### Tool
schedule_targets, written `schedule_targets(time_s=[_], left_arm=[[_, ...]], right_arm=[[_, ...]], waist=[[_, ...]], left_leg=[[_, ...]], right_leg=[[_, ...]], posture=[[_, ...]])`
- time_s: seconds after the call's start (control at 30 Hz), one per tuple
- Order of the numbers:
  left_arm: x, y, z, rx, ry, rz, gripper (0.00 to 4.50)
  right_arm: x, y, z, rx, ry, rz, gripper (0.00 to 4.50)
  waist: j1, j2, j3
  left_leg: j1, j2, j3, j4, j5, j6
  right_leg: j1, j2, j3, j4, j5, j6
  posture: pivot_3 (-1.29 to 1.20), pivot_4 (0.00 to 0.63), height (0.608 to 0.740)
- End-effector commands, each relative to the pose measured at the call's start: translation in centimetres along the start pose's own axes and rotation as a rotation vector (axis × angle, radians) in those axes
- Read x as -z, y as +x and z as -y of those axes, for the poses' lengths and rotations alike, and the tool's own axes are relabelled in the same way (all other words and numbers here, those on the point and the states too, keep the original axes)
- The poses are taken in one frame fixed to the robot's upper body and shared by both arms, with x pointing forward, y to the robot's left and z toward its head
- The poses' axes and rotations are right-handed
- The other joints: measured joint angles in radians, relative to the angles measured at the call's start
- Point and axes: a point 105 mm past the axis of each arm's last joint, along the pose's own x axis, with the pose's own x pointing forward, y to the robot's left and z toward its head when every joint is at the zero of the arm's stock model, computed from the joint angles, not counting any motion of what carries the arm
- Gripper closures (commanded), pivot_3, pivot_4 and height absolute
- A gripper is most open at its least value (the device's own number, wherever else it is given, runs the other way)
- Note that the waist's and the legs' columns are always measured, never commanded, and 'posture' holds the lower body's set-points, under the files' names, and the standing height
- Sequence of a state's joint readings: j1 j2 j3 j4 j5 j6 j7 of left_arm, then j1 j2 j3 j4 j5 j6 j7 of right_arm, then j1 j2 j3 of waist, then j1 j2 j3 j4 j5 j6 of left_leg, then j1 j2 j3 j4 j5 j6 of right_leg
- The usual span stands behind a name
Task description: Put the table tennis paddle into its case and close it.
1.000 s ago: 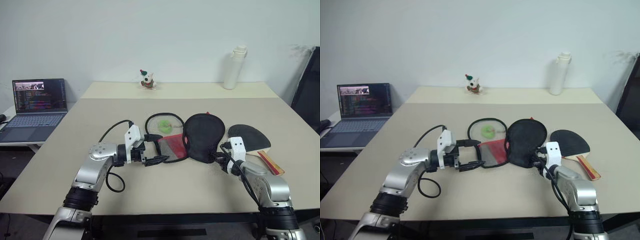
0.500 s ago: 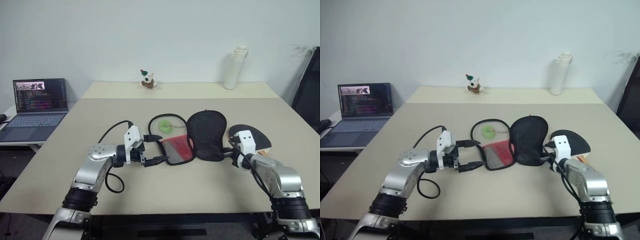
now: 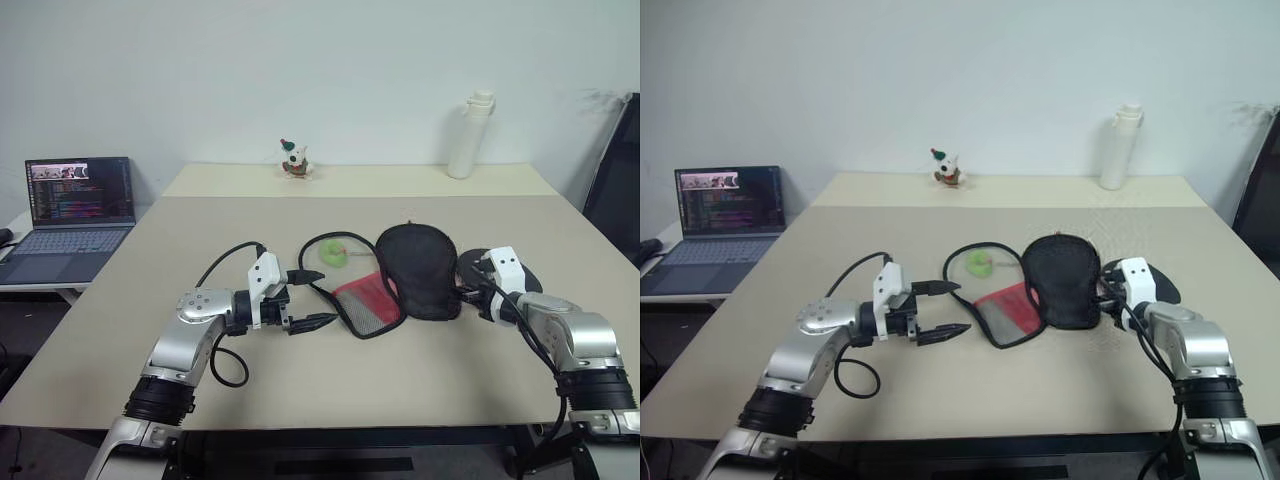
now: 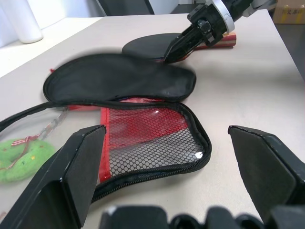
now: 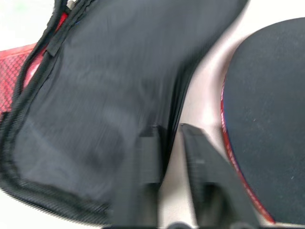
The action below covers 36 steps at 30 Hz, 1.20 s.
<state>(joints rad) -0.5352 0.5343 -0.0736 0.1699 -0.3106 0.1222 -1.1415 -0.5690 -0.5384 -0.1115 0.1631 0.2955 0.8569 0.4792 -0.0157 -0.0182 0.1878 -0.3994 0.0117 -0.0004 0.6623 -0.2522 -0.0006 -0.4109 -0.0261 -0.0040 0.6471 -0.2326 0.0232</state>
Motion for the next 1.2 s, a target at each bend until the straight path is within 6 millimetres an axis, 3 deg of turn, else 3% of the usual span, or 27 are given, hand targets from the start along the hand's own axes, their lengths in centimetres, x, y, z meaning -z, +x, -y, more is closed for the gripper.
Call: schedule_targets(time_s=[0.03, 0.23, 0.33, 0.43, 0.5, 0.77, 1.2], left_arm=[[-0.9, -0.2, -0.2, -0.011, 0.035, 0.031, 0.0], [-1.8, -0.1, 0.2, 0.022, 0.03, 0.055, 0.0], [-2.5, 0.3, 0.5, 0.039, 0.043, 0.062, 0.0], [-3.2, 0.9, 0.5, 0.051, 0.067, 0.072, 0.0], [-3.3, 1.1, 0.6, 0.06, 0.07, 0.075, 0.0], [-3.1, 1.9, 0.5, 0.079, 0.073, 0.072, 0.0], [-2.9, 1.2, 0.3, 0.049, 0.067, 0.061, 0.0]], right_arm=[[-2.0, -0.6, 0.4, 0.012, -0.044, 0.065, 1.99], [-3.7, -4.3, 1.5, -0.062, -0.074, 0.132, 0.01], [-2.9, -6.4, 3.2, -0.047, -0.077, 0.099, 0.01], [-1.0, -8.0, 6.7, 0.093, -0.038, 0.028, 0.01], [-0.1, -8.5, 7.8, 0.132, -0.023, 0.0, 0.01], [2.5, -7.4, 8.7, 0.162, 0.032, -0.062, 0.01], [4.1, -4.2, 8.4, 0.157, -0.014, -0.114, 0.01]], waist=[[0.0, 0.0, 0.0], [0.003, 0.0, 0.0], [0.014, 0.0, 0.0], [0.014, 0.0, 0.0], [0.013, 0.0, 0.0], [0.004, 0.0, 0.0], [0.003, -0.001, 0.0]], left_leg=[[0.0, 0.0, 0.0, 0.0, 0.0, 0.0], [-0.001, 0.0, 0.0, 0.0, 0.0, 0.0], [-0.001, 0.0, 0.0, 0.0, 0.0, 0.0], [0.0, 0.0, 0.0, 0.0, 0.0, 0.0], [0.0, 0.0, 0.001, 0.0, 0.0, 0.0], [0.002, 0.001, 0.003, 0.0, 0.0, 0.0], [0.003, 0.0, 0.005, 0.0, 0.0, 0.0]], right_leg=[[0.0, 0.0, 0.0, 0.0, 0.0, 0.0], [0.0, 0.0, 0.0, 0.0, 0.0, 0.0], [0.0, 0.0, 0.0, -0.001, 0.0, 0.0], [0.0, -0.001, 0.0, -0.001, 0.0, 0.001], [0.0, 0.0, 0.0, -0.001, -0.001, 0.001], [0.0, 0.002, 0.01, 0.0, -0.002, 0.004], [0.0, 0.002, 0.015, 0.0, -0.001, 0.006]], posture=[[0.0, 0.15, 0.74], [0.0, 0.15, 0.74], [0.0, 0.15, 0.74], [0.0, 0.15, 0.74], [0.0, 0.15, 0.74], [0.0, 0.15, 0.74], [0.0, 0.15, 0.74]])
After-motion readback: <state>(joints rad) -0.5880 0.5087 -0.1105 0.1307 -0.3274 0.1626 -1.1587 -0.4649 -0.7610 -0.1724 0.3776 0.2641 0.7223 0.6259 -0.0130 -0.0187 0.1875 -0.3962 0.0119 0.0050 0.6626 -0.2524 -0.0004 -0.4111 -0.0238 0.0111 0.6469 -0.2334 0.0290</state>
